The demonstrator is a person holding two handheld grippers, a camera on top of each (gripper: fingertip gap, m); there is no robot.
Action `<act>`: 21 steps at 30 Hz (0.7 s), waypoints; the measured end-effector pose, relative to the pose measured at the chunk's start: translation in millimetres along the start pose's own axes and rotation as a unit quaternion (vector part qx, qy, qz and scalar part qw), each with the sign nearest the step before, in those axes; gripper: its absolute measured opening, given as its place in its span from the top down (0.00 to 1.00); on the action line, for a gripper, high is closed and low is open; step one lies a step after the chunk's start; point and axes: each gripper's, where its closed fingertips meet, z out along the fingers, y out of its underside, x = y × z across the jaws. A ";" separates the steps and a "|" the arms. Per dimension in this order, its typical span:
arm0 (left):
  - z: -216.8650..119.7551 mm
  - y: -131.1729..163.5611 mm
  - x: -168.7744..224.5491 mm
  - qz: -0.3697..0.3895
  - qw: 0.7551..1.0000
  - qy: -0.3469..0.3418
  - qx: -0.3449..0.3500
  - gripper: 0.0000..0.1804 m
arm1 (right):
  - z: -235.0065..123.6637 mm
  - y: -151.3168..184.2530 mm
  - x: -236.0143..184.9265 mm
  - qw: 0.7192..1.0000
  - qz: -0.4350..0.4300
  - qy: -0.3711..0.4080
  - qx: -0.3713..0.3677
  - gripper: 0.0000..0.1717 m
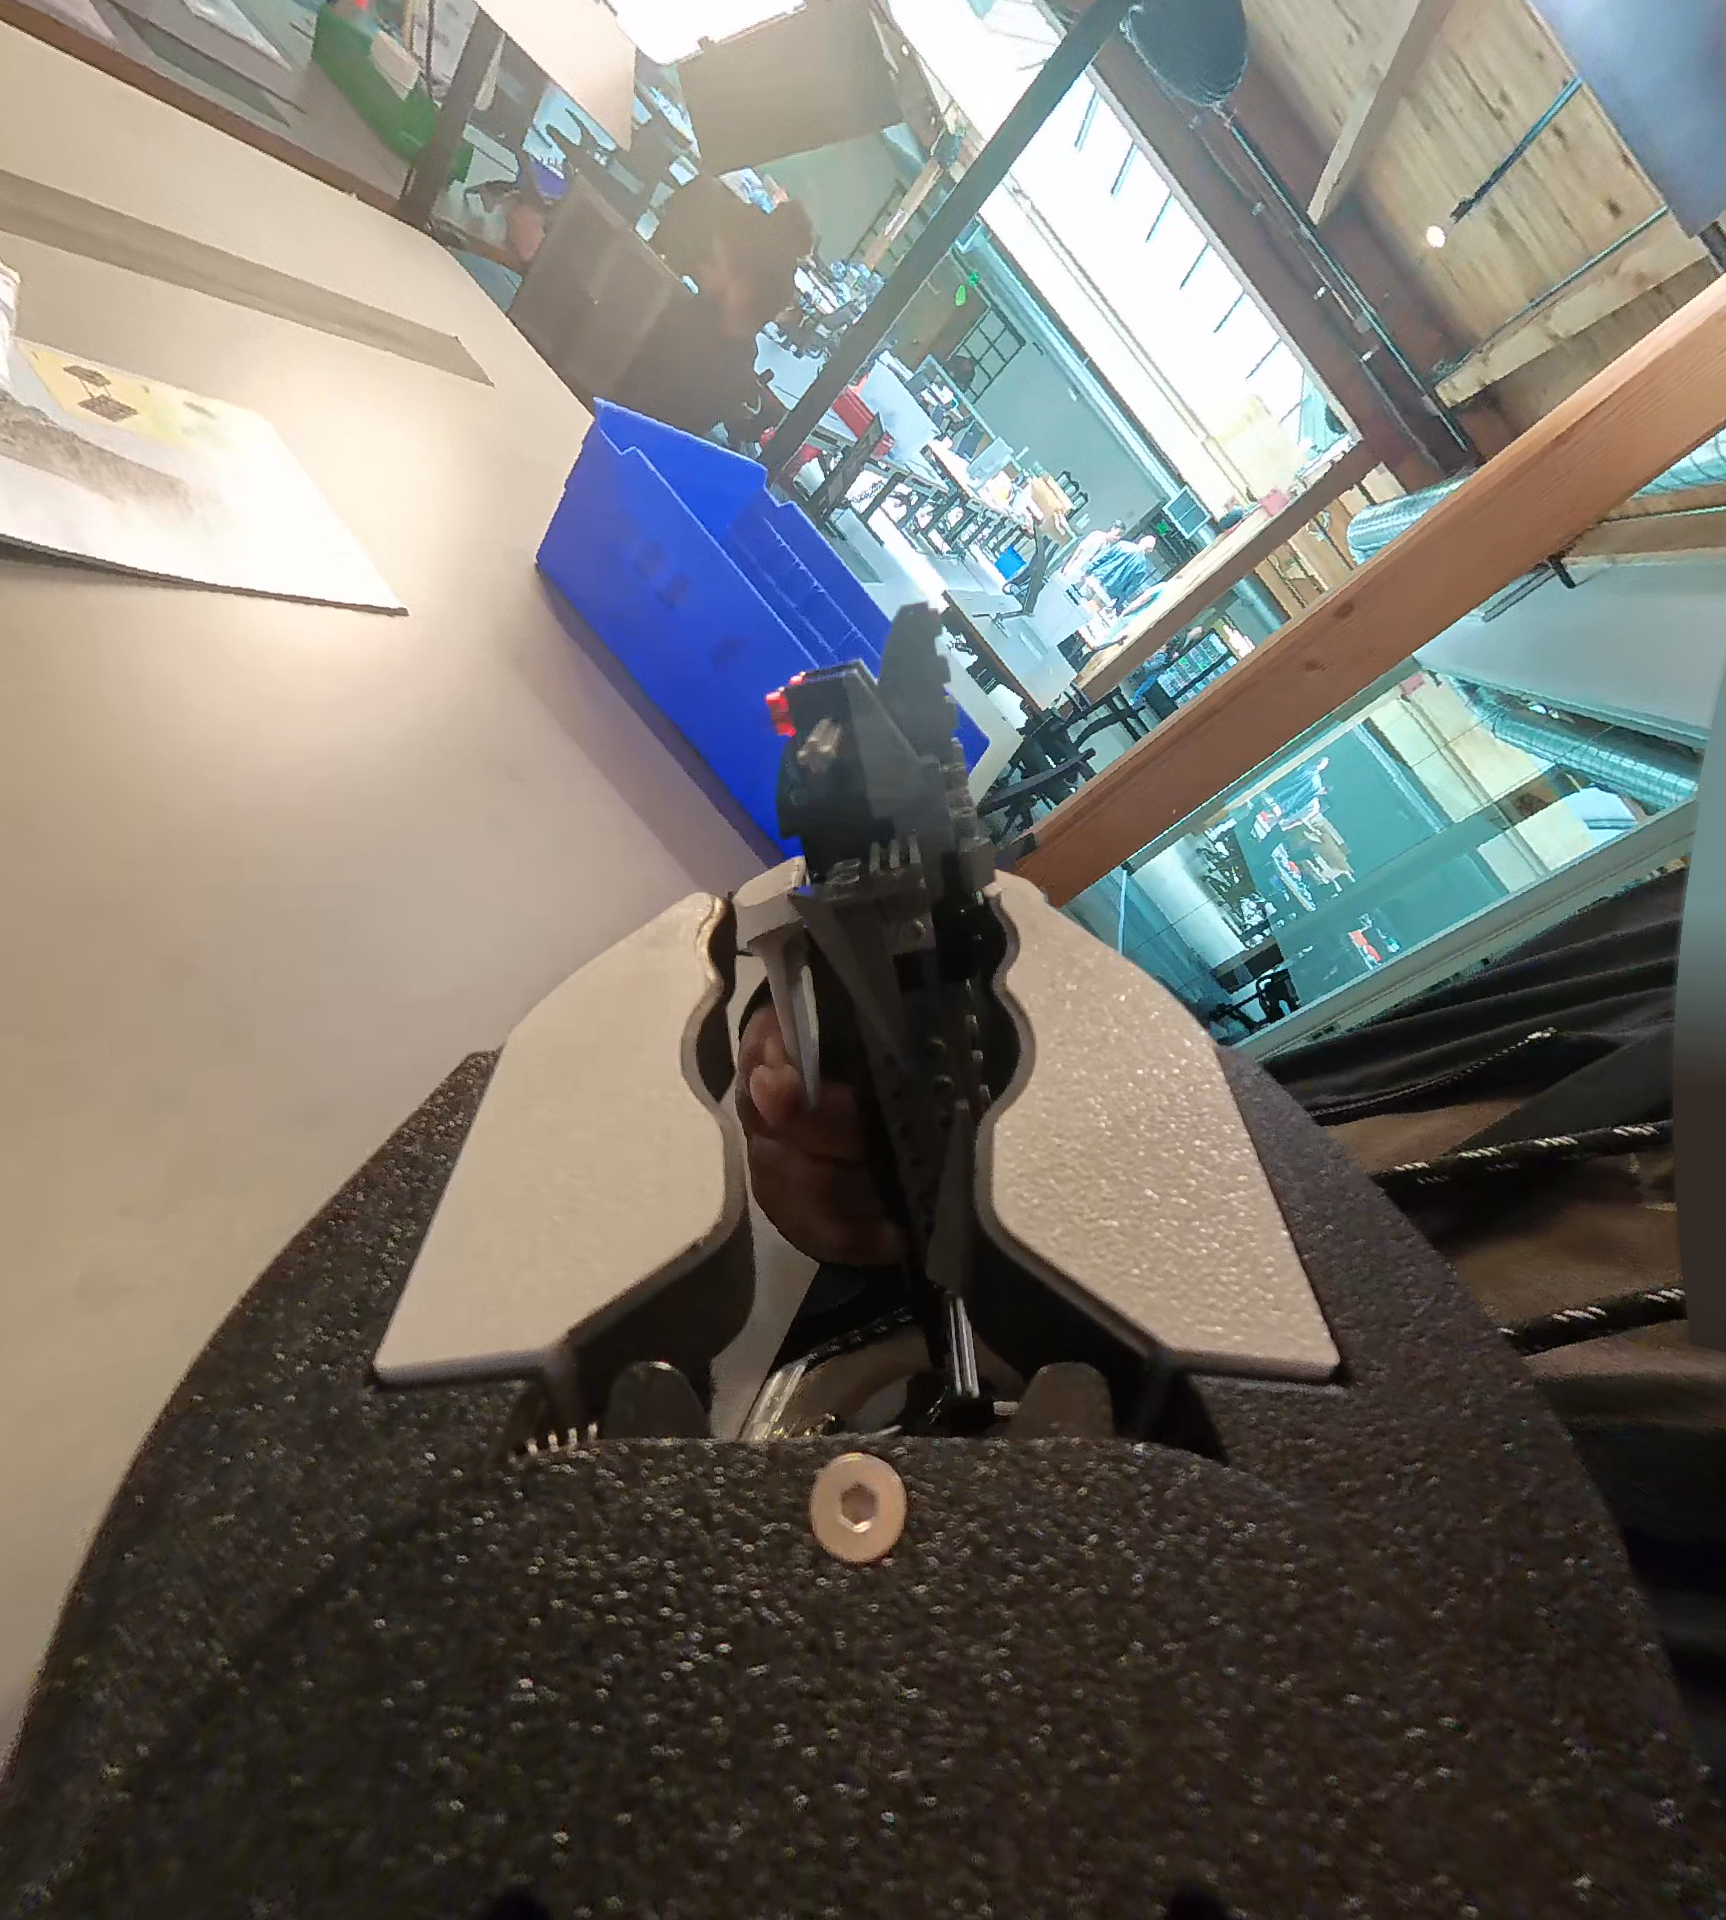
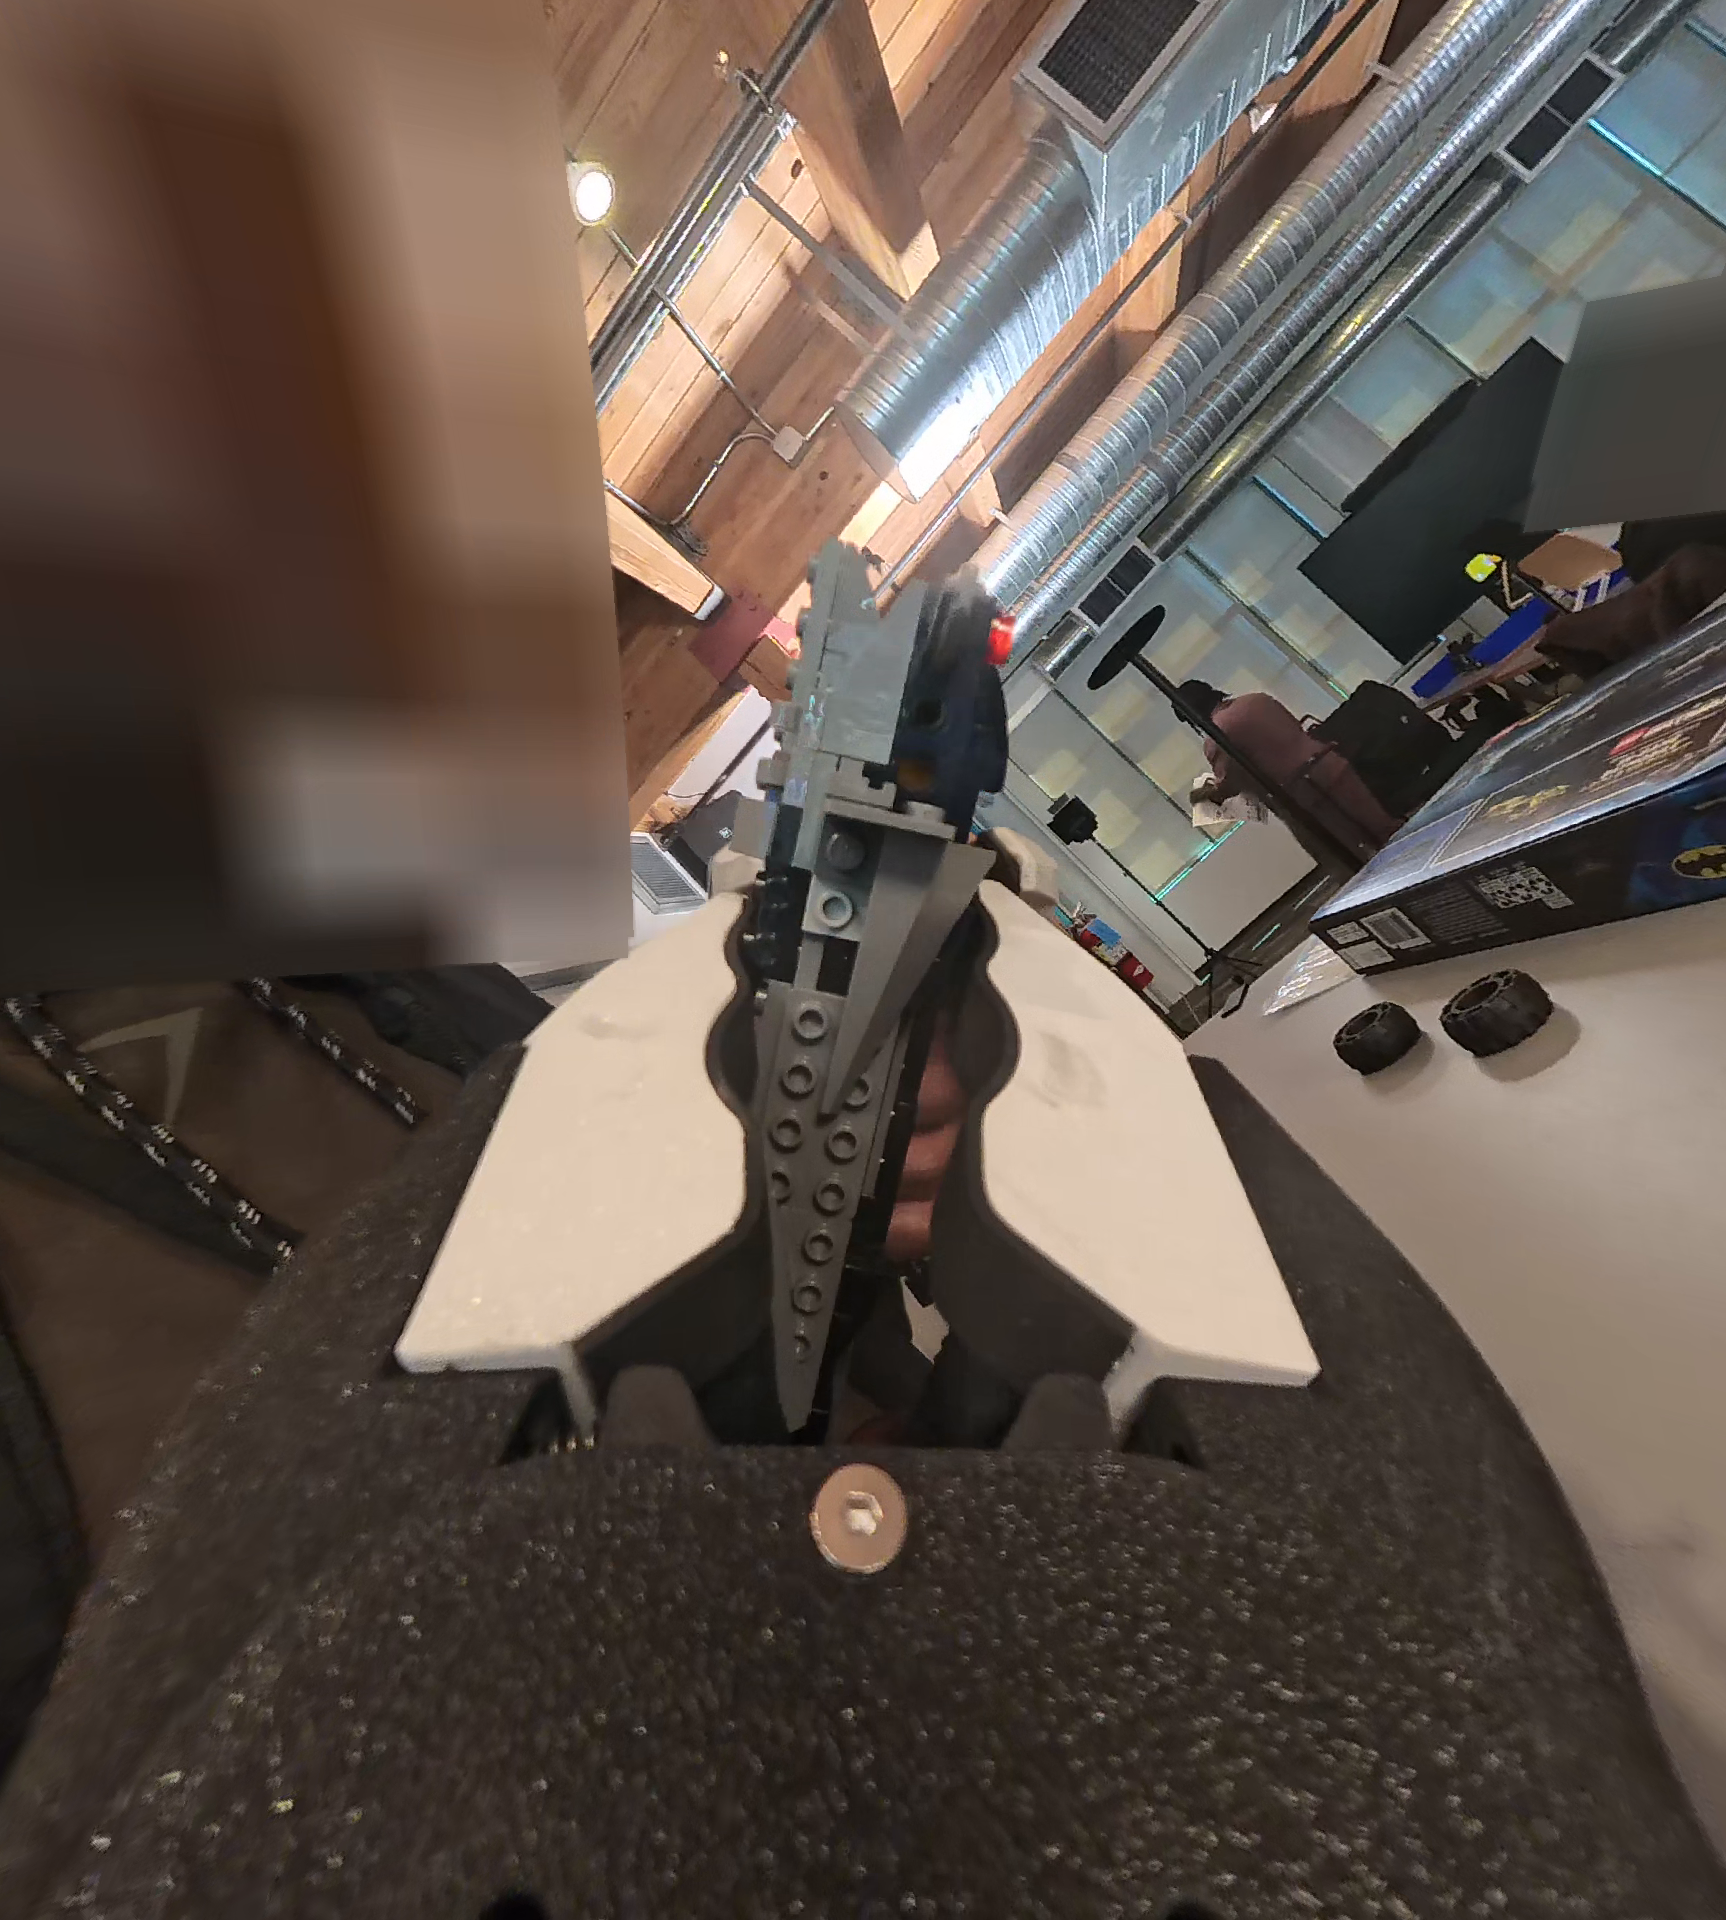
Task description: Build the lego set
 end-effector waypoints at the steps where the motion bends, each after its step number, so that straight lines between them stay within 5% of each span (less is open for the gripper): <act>1: 0.4 -0.4 1.3 0.006 1.000 0.001 0.001 0.75 | -0.1 0.6 -0.6 1.000 0.000 -0.002 0.000 0.80; 21: 1.9 -0.7 10.9 0.063 0.998 0.013 0.010 0.80 | 1.4 2.5 -6.3 1.000 0.002 -0.029 -0.002 0.80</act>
